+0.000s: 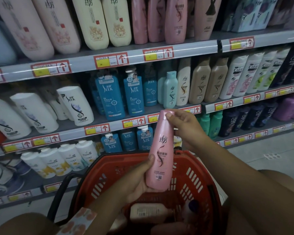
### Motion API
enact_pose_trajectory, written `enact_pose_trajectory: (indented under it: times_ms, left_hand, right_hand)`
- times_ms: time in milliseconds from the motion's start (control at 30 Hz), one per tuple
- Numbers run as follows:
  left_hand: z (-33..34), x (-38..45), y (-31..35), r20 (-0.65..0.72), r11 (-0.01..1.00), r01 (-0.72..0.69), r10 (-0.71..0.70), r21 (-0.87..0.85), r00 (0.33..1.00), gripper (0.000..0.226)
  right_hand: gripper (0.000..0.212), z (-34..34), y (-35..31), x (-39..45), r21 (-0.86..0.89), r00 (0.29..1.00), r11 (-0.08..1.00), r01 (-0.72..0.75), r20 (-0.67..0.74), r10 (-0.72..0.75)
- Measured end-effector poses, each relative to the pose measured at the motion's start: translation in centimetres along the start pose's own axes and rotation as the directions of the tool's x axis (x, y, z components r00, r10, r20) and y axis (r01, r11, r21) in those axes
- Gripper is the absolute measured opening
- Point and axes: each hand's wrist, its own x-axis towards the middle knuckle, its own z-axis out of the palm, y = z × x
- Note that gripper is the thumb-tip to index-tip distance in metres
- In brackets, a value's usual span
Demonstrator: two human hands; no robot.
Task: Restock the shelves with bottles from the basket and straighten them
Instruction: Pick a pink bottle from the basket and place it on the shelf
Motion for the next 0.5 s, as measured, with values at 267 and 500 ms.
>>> enact_pose_trajectory:
  times_ms: [267, 500]
  left_hand:
    - [-0.2, -1.5, 0.8, -0.026, 0.991, -0.13, 0.129, -0.021, 0.991, 0.051]
    - [0.2, -3.5, 4.4, -0.076, 0.939, -0.33, 0.323, -0.098, 0.943, 0.048]
  right_hand:
    - [0.017, 2.4, -0.9, -0.8, 0.001, 0.997, 1.0, 0.027, 0.071, -0.027]
    - [0.027, 4.9, -4.0, -1.9, -0.121, 0.964, 0.984, 0.128, 0.248, -0.094]
